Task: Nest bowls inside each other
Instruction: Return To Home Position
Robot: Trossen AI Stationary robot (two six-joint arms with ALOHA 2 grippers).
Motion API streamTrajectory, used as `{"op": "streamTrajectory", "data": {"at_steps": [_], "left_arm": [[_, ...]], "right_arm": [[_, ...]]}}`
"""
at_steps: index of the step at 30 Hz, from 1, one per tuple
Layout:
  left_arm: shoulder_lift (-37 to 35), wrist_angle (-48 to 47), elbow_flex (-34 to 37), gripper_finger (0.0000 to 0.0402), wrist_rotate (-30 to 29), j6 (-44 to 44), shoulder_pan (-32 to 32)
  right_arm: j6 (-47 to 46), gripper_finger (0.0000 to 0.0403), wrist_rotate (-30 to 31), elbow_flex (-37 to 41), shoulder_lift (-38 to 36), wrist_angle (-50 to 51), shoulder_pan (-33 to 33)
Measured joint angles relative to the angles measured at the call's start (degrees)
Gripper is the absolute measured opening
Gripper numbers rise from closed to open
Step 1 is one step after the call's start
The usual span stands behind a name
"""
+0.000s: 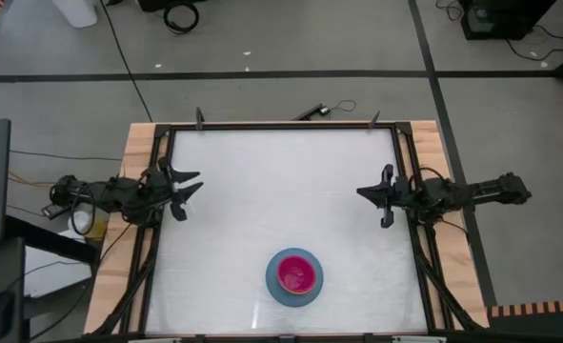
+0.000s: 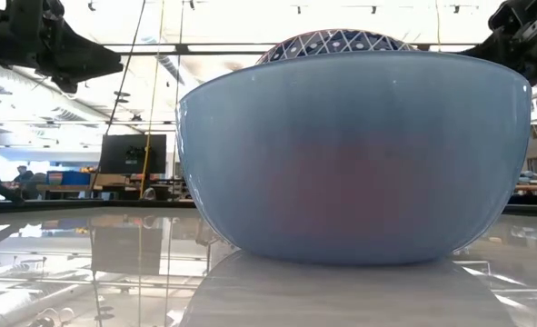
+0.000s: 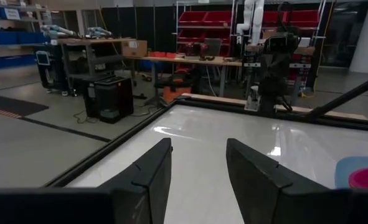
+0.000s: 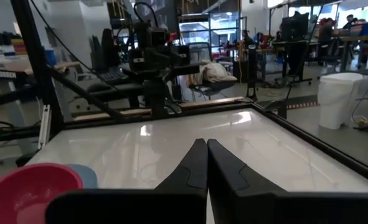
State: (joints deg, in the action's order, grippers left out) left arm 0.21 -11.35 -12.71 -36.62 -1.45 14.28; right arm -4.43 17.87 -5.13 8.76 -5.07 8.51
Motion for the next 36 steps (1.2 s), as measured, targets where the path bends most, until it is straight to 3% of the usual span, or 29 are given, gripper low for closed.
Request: {"op": "streamTrajectory", "data": {"at_steps": [6, 12, 15, 19, 22, 36], "left_arm": [[0.0, -0.28, 0.0, 0.0156, 0.0, 0.46, 0.0], [0.04, -0.56, 0.04, 0.0155, 0.25, -0.15, 0.0], [0.2, 1.56, 0.09, 0.0155, 4.2, 1.02, -0.02], [0.11, 13.16, 5.28, 0.0155, 9.57, 4.23, -0.02], [0.18, 20.32, 9.89, 0.0155, 9.94, 5.57, -0.02], [0.07, 17.57, 10.38, 0.0155, 14.97, 3.93, -1.2]], "right_arm": [[-0.43, 0.0007, 0.02, -0.03, -8.54, 9.04, 0.0], [-2.24, 0.0007, -2.05, 1.55, -8.66, 8.64, 0.0], [-2.2, 0.0007, -4.49, 2.4, -8.7, 6.28, 0.0], [-0.2, 0.0007, -7.13, 2.59, -8.66, 3.53, -0.08], [0.44, 0.0007, -8.86, 2.59, -8.69, 2.53, -0.61], [-1.42, 0.0007, -13.23, 2.59, -8.66, 7.71, -4.18]]}}
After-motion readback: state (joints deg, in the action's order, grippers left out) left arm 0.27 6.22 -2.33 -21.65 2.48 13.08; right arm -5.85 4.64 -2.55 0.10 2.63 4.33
